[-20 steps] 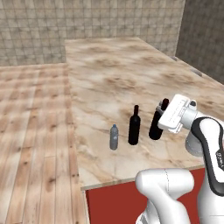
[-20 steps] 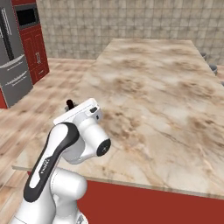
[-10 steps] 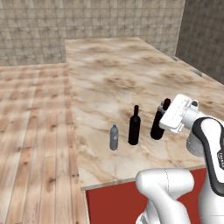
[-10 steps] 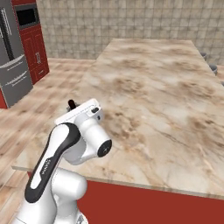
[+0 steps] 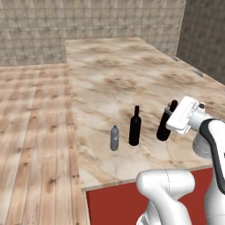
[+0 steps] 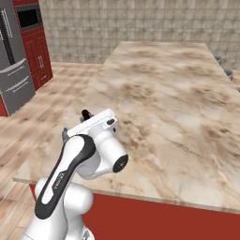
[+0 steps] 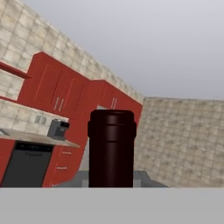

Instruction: Move the drinks to the dining counter.

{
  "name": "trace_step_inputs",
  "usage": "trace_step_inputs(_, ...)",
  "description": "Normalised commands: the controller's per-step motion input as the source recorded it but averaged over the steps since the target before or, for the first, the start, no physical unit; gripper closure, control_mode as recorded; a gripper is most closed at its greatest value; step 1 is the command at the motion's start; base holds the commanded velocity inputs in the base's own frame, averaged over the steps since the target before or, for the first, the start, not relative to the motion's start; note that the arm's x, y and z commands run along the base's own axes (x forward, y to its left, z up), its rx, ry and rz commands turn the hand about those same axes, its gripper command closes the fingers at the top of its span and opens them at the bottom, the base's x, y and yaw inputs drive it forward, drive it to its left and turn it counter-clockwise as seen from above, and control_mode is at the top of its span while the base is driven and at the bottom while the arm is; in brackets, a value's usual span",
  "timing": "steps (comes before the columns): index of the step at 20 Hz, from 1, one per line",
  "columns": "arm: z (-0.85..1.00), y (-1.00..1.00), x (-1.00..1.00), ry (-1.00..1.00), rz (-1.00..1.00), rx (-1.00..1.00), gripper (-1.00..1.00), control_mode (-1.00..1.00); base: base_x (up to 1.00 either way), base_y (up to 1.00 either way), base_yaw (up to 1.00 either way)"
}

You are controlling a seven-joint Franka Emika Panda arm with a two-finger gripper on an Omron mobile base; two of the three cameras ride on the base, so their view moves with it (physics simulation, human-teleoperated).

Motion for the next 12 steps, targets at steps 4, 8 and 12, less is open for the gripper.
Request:
trace_step_inputs(4, -0.28, -0.26, 0.28, 0.05, 0.00, 0.00, 1.00, -1.00, 0.00, 0.00, 0.00)
trace_step_inputs(8, -0.43, -0.24, 0.49, 0.01, 0.00, 0.00, 1.00, -1.00, 0.00, 0.00, 0.00)
trace_step_inputs(12, -0.42, -0.16, 0.51, 0.00, 0.00, 0.00, 1.00, -1.00, 0.00, 0.00, 0.00)
